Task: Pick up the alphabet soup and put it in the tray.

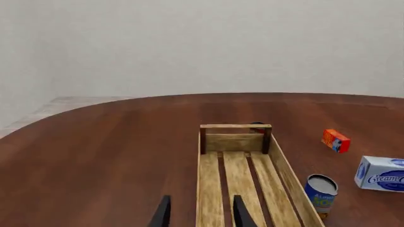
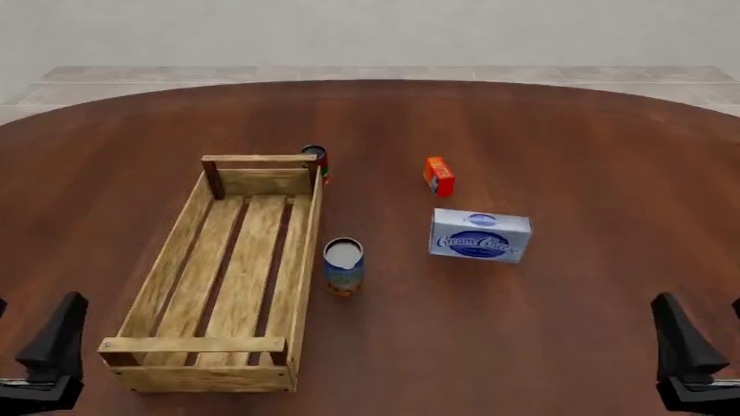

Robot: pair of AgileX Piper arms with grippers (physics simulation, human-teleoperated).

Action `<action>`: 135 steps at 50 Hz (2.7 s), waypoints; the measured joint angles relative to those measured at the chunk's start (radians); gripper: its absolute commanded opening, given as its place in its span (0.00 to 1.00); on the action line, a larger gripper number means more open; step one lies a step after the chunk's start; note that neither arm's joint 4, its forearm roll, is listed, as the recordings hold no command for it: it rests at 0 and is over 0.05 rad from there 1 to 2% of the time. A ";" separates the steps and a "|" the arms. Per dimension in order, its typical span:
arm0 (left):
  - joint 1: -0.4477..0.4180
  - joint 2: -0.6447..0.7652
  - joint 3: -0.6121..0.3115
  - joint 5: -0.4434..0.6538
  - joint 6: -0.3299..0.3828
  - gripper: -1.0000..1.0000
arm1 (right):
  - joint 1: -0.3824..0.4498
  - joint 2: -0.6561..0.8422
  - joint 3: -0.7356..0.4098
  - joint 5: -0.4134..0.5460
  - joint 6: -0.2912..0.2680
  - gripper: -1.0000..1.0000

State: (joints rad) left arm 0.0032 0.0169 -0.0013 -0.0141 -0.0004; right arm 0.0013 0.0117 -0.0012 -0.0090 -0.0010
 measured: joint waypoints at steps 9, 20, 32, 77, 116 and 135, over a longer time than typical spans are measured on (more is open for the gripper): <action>-0.002 -0.006 -0.001 0.007 0.000 1.00 | -0.001 0.000 -0.001 0.001 0.000 1.00; -0.003 -0.006 -0.001 0.009 0.000 1.00 | 0.000 0.009 0.000 -0.007 0.000 1.00; -0.003 -0.003 -0.001 0.005 0.001 1.00 | 0.051 0.184 -0.095 -0.029 -0.006 1.00; -0.004 -0.009 -0.001 0.008 0.006 1.00 | 0.399 0.789 -0.805 0.346 -0.186 1.00; -0.004 -0.006 0.000 0.004 0.006 1.00 | 0.547 1.139 -1.060 0.450 -0.173 1.00; -0.004 -0.010 0.000 0.008 0.006 1.00 | 0.598 1.254 -1.071 0.385 -0.138 1.00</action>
State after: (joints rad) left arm -0.0009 0.0068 -0.0013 -0.0059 0.0059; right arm 0.5997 1.2657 -1.0726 0.3756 -0.1393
